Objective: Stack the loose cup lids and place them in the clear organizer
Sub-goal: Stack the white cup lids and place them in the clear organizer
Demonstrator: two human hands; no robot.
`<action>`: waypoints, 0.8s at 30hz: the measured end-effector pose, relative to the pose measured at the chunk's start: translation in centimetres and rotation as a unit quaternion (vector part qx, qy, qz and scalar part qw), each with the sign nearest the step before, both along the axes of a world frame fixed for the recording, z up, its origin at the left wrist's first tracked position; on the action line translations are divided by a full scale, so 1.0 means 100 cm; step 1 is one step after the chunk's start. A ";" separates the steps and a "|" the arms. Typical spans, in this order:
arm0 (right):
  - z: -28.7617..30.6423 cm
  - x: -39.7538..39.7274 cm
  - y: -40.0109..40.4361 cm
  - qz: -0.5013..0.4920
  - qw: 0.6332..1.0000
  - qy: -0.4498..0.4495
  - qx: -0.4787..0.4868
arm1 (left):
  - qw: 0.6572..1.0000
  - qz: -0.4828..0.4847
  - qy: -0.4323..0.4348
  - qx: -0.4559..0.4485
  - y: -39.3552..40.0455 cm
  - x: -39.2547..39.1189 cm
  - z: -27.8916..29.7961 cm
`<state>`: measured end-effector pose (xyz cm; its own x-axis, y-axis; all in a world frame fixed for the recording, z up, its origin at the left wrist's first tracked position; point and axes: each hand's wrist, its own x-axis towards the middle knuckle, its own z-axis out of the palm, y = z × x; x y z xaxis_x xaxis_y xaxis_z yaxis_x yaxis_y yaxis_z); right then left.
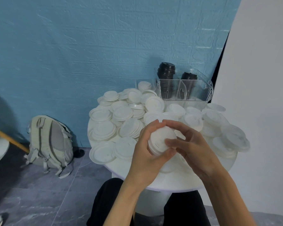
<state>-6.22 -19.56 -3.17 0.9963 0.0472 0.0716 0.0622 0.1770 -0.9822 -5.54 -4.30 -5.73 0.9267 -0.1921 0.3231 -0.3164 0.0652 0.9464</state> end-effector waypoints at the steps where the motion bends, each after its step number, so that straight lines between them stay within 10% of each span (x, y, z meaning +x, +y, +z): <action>1: 0.000 0.000 0.001 -0.005 1.000 -0.004 -0.004 | 1.000 0.005 0.000 0.003 -0.001 0.000 0.001; 15: -0.004 -0.036 -0.031 -0.186 0.927 -0.092 -0.314 | 0.993 0.111 -0.007 0.028 0.003 0.000 -0.004; 24: -0.040 -0.053 -0.054 -0.104 0.877 0.000 -0.470 | 0.995 0.094 -0.005 0.026 -0.001 -0.003 -0.006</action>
<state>-11.53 -24.97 -7.19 0.9902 -0.0975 0.0995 -0.0023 -0.7254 -0.6884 -5.81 -4.38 -6.35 0.9444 -0.0321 0.3273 -0.3285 -0.0446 0.9434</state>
